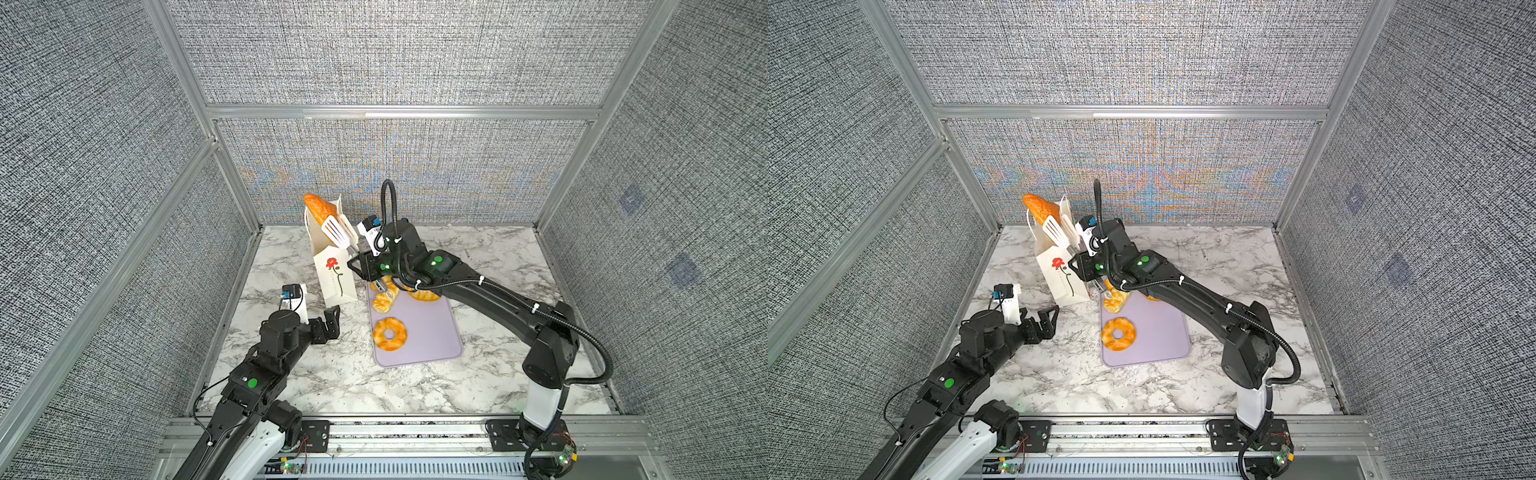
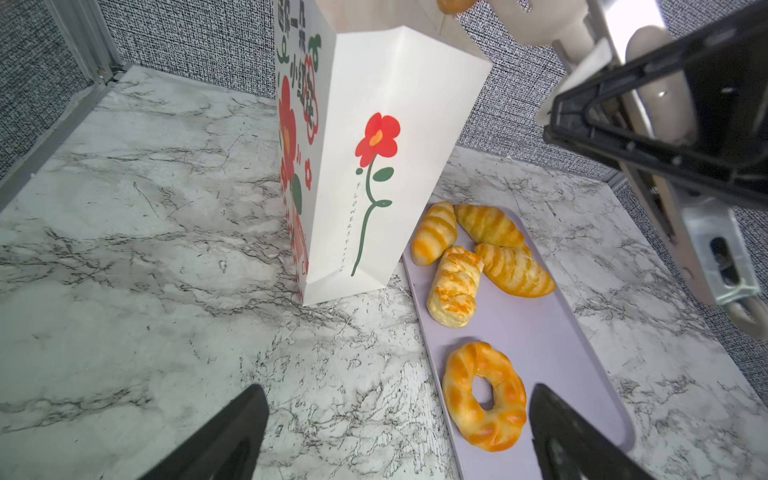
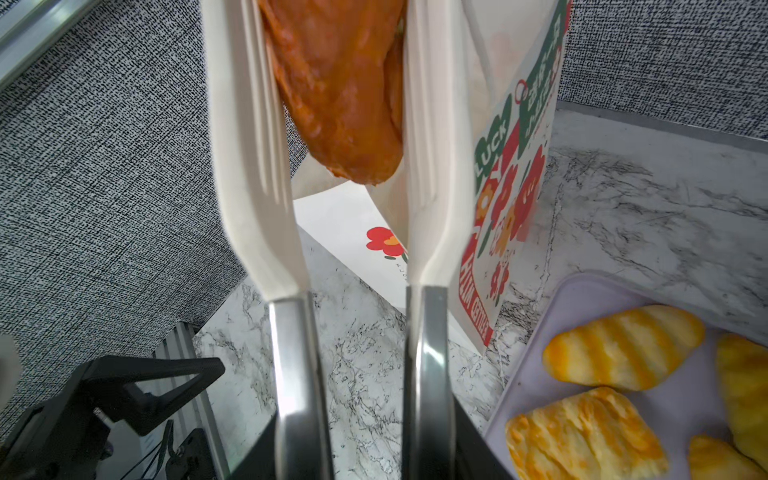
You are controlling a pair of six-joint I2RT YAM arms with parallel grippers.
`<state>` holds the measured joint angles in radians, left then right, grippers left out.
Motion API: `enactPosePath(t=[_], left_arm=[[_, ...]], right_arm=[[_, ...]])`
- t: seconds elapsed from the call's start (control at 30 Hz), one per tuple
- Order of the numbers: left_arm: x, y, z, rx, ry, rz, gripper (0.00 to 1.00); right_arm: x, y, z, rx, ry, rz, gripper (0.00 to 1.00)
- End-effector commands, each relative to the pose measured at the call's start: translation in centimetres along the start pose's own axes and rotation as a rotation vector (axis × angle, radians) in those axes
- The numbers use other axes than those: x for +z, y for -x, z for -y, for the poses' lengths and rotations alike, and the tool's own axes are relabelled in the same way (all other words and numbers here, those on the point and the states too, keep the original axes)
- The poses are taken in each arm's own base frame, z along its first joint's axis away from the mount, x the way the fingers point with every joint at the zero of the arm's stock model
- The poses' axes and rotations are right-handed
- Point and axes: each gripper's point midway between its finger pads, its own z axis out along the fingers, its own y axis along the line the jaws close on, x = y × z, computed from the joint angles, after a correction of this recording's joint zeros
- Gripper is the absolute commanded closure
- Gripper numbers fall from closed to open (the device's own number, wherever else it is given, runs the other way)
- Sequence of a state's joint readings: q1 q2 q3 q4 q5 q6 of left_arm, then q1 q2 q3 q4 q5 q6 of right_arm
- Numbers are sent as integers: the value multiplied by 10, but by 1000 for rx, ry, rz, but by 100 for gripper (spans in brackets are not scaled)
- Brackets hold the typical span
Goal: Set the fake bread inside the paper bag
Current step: 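Lower the orange pastry into the bag and open the tongs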
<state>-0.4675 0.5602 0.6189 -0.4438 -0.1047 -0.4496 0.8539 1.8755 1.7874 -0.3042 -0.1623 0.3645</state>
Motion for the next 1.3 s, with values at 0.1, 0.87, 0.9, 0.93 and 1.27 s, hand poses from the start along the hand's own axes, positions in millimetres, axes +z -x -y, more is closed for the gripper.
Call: enactPosePath(t=[0.1, 0.87, 0.9, 0.93, 1.27], left_arm=[[-1, -1, -1, -2, 2, -4, 1], [-3, 1, -1, 1, 7, -5, 0], [-3, 1, -1, 1, 6, -5, 1], [-3, 0, -1, 0, 8, -8, 0], [-2, 0, -1, -1, 7, -10, 0]], right_arm=[[-2, 13, -2, -12, -5, 41, 51], [-1, 11, 8, -11, -54, 21, 49], [-1, 10, 10, -12, -61, 20, 50], [-2, 11, 11, -10, -68, 23, 50], [-2, 8, 13, 0, -69, 18, 43]])
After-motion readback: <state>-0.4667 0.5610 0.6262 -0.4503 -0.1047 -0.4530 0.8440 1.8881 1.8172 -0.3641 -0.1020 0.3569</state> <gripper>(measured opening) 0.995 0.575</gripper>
